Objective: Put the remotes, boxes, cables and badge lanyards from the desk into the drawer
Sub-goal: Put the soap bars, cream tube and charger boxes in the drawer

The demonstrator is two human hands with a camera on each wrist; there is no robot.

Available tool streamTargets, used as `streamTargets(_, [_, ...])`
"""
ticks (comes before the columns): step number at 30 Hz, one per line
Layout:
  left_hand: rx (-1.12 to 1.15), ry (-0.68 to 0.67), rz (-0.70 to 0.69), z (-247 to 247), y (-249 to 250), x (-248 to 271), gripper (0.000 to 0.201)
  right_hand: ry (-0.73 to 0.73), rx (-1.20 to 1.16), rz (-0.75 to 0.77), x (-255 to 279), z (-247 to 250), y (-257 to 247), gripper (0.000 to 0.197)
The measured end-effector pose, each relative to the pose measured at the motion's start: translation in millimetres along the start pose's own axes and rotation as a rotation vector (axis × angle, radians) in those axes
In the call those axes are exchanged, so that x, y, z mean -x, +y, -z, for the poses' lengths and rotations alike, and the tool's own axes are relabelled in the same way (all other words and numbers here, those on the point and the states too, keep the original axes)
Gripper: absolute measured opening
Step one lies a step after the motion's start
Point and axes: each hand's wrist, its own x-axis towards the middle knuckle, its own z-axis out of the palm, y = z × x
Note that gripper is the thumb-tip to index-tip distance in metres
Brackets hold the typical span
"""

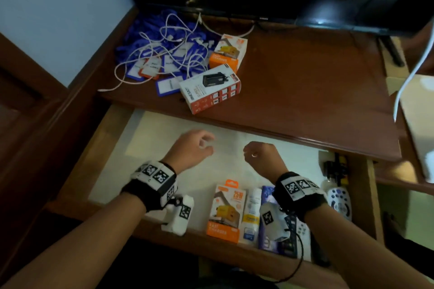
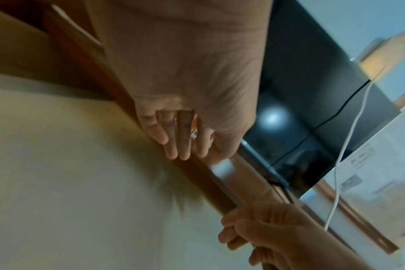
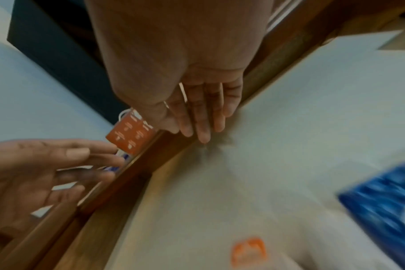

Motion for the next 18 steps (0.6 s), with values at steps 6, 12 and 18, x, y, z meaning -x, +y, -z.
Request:
streamTargets(6, [-0.194,0.265,-0.124,59.0,14.8,-73.0,0.040,0.258,-0.053,-0.066,-72.1,48.4,-52.0,0.013])
streamTargets(12, [-0.513,0.166,-0.203,63.4,-4.7,-113.1,0.073,0.345,-0.096,-0.102,-144.1,56.9,-92.4,0.014])
streamTargets(18, [-0.609,0.164,-0.318,65.8,-33.0,-110.2,0.064,0.210,0.099,-0.104,-200.7,41.1,-96.5,0.035])
